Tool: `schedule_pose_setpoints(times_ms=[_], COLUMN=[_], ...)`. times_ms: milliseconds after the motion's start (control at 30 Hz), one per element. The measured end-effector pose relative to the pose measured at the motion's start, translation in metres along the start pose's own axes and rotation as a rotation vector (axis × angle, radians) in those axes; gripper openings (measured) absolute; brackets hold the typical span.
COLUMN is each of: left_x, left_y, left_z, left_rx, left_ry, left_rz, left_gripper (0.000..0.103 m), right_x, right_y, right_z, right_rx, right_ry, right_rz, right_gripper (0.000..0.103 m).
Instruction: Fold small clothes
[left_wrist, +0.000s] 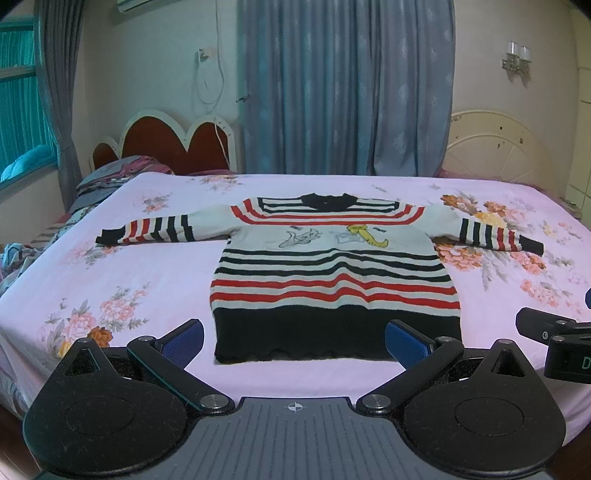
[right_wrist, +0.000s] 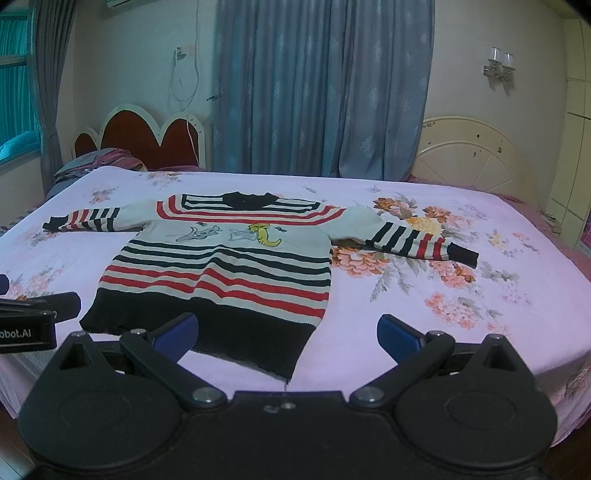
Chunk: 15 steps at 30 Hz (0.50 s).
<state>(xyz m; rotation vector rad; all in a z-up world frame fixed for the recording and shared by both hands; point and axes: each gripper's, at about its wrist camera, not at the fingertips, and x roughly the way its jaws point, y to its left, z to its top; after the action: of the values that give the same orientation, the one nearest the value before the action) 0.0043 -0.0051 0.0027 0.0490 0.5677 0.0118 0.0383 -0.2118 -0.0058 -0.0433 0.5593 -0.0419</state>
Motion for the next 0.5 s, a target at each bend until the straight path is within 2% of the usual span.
schedule_pose_setpoints(times_ms=[500], left_x=[-0.0001], left_y=[-0.0008], left_z=[0.0005], left_rx=[0.000], left_ry=[-0.001], left_rz=[0.001], left_gripper=[0.103], right_x=[-0.0002], right_y=[0.0000], right_z=[0.0006], right_rx=[-0.001], right_ry=[0.001], right_rz=[0.000], right_gripper=[0.102])
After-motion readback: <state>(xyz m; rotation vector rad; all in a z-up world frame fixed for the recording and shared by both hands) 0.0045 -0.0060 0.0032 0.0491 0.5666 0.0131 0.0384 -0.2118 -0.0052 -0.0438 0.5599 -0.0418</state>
